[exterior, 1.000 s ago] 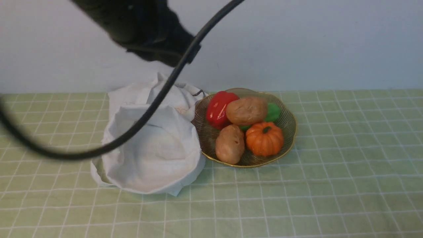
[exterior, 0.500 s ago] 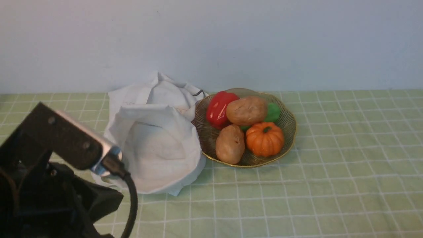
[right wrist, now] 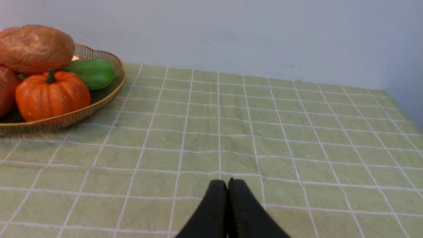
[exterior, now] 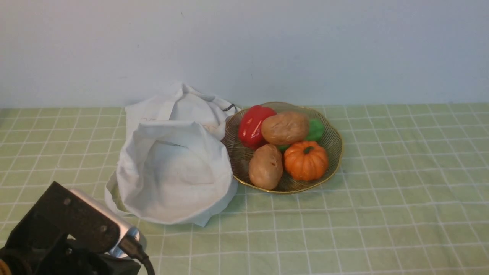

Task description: Take vegetables from bag on green coffee tablecloth place on plate.

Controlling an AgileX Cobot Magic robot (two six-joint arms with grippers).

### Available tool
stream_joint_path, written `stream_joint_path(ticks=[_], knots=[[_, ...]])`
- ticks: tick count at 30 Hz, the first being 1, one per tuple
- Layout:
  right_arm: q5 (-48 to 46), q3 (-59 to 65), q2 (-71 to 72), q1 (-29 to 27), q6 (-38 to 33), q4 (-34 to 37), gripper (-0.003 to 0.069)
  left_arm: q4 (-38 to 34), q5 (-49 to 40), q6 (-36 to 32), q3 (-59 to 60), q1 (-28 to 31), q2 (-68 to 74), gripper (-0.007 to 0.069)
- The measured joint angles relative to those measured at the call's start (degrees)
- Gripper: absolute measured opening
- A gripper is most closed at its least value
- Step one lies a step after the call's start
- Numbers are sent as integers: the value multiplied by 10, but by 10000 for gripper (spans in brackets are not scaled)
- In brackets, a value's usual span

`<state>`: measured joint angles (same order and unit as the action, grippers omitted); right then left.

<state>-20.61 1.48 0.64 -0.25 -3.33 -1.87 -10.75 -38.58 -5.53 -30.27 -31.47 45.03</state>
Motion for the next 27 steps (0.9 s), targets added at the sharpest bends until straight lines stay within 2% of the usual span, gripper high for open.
stream_joint_path(ticks=[12, 15, 18, 19, 21, 23, 24, 27], knots=[[0, 0, 0, 0, 0, 0, -15, -6, 13, 0, 0, 0, -21, -5], [0, 0, 0, 0, 0, 0, -15, 17, 34, 0, 0, 3, -63, -5], [0, 0, 0, 0, 0, 0, -15, 39, 47, 0, 6, 25, -103, -5], [0, 0, 0, 0, 0, 0, -15, 49, 62, 0, 18, 52, -132, -4], [0, 0, 0, 0, 0, 0, -15, 54, 75, 0, 33, 70, -155, -4], [0, 0, 0, 0, 0, 0, -15, 56, 115, 0, 82, 122, -217, -4], [0, 0, 0, 0, 0, 0, -15, 56, 115, 0, 82, 126, -217, -4], [0, 0, 0, 0, 0, 0, -15, 56, 176, 0, 159, 183, -302, -4]])
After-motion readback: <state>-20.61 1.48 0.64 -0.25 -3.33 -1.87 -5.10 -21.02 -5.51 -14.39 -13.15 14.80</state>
